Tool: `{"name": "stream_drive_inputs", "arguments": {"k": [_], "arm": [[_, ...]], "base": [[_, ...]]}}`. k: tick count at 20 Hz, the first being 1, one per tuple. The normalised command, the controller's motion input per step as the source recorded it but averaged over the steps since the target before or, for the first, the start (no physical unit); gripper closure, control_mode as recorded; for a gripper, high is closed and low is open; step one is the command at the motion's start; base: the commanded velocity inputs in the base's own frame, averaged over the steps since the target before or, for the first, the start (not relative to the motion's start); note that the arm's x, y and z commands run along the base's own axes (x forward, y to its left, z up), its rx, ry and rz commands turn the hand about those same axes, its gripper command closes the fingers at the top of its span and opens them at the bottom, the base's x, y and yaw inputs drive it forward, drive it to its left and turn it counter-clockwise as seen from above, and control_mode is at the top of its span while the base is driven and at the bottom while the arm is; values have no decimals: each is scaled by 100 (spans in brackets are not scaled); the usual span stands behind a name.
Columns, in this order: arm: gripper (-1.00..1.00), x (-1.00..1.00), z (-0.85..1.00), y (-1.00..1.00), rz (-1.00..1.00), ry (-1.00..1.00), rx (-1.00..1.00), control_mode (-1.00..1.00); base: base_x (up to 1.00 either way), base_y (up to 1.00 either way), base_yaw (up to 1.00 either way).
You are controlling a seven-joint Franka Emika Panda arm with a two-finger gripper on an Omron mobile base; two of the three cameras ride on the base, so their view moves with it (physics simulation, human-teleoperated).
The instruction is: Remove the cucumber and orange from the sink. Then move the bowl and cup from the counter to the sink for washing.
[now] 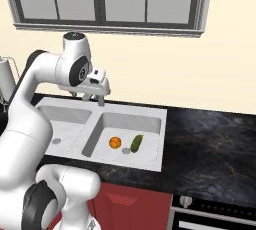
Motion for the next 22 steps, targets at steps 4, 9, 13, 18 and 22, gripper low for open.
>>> {"name": "stream_drive_inputs", "arguments": {"k": [4,9,13,18,22], "arm": [[-100,-12,-5,-27,-7,-1,8,-100],[-100,-5,-9,-24,-2,0,6,-100],[-100,0,-12,-26,3,0,9,-100],[-100,0,-13,-23,12,0,7,-100],[-100,0,-20,-15,6,-2,0,-100]], "base": [[0,0,0],[0,0,0],[0,0,0],[0,0,0],[0,0,0]]}}
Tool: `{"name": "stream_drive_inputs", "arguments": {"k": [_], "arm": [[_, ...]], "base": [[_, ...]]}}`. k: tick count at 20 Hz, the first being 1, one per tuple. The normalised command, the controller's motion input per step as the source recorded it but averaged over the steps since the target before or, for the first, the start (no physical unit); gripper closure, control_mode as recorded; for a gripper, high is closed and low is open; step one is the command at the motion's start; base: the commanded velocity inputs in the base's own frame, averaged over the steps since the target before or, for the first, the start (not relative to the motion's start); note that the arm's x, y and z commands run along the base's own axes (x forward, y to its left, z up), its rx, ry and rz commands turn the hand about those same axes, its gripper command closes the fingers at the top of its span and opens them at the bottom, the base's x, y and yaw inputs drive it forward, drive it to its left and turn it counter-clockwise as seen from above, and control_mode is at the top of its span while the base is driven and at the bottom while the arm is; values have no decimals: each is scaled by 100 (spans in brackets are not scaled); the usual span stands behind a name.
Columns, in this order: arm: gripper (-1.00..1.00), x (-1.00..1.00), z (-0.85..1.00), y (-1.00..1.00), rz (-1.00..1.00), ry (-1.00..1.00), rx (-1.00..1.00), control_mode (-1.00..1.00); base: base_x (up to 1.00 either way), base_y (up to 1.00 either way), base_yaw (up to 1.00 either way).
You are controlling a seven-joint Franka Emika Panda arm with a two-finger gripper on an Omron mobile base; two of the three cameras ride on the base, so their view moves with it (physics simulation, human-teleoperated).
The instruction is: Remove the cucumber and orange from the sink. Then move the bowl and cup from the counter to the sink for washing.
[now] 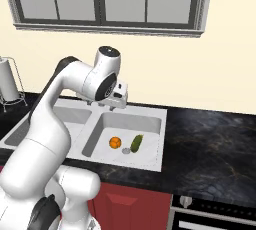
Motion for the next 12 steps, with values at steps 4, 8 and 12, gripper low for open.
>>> {"name": "stream_drive_inputs", "arguments": {"k": [4,8,12], "arm": [[-100,3,-23,-10,1,-1,-3,-100],[-100,7,-27,-12,0,0,-3,-100],[-100,13,-28,-10,0,0,-1,-100]], "base": [[0,0,0],[0,0,0],[0,0,0]]}}
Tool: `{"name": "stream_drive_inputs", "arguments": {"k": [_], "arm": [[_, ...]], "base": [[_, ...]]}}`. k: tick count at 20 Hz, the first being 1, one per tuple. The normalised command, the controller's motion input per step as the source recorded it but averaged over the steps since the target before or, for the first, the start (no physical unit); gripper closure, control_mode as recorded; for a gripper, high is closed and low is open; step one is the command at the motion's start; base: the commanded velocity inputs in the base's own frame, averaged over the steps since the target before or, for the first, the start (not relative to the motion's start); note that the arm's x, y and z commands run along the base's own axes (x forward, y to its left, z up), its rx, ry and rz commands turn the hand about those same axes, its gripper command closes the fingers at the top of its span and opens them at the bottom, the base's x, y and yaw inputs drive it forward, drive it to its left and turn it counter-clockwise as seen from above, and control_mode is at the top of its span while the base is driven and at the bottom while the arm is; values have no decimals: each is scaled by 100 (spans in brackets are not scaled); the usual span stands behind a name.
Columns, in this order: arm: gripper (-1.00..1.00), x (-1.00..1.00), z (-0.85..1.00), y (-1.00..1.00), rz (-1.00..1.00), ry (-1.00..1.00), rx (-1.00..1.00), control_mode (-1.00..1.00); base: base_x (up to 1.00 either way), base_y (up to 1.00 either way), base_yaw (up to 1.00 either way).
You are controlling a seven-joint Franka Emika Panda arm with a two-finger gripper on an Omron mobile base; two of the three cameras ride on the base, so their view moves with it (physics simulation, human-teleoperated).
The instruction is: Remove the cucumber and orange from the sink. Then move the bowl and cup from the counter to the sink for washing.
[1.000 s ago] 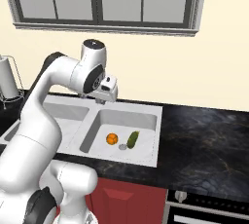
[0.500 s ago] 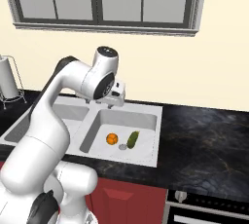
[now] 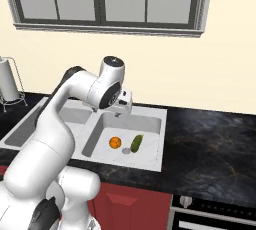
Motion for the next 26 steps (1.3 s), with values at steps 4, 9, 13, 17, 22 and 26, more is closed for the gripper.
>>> {"name": "stream_drive_inputs", "arguments": {"k": [4,9,13,17,22,26], "arm": [[-100,22,-28,-7,0,0,0,-100],[-100,28,-28,-9,-1,0,-1,-100],[-100,28,-29,-11,-3,1,-4,-100],[-100,27,-27,-9,-6,3,-6,-100],[-100,23,-27,-12,-10,6,-4,-100],[-100,19,-30,-11,-7,4,-1,-100]], "base": [[0,0,0],[0,0,0],[0,0,0],[0,0,0],[0,0,0],[0,0,0]]}}
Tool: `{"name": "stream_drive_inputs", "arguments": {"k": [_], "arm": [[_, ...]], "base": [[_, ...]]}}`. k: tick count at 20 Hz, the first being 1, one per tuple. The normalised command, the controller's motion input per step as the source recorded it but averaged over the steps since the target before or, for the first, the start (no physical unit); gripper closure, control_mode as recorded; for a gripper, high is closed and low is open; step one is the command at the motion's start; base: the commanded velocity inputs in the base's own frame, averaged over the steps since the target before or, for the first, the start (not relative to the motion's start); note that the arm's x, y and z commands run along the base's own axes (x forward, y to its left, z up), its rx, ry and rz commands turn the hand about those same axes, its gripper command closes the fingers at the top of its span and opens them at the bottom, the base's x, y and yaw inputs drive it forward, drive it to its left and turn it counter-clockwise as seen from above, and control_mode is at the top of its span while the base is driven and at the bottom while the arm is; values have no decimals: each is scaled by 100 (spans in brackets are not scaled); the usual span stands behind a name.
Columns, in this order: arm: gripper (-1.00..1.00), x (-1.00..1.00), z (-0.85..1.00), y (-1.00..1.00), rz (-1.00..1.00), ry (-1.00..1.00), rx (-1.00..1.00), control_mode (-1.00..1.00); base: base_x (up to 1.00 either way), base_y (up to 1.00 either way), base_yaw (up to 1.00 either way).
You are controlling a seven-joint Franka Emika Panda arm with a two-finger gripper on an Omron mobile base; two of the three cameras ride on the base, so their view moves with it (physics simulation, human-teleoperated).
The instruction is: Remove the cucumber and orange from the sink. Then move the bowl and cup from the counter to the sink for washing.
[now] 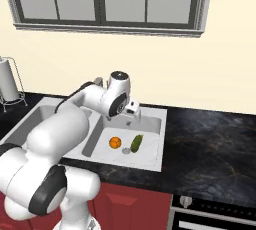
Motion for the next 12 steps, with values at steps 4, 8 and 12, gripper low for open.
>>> {"name": "stream_drive_inputs", "arguments": {"k": [4,8,12], "arm": [[-100,19,-32,-10,-4,4,0,-100],[-100,18,-32,-10,0,2,-1,-100],[-100,18,-30,-11,0,0,-1,-100]], "base": [[0,0,0],[0,0,0],[0,0,0]]}}
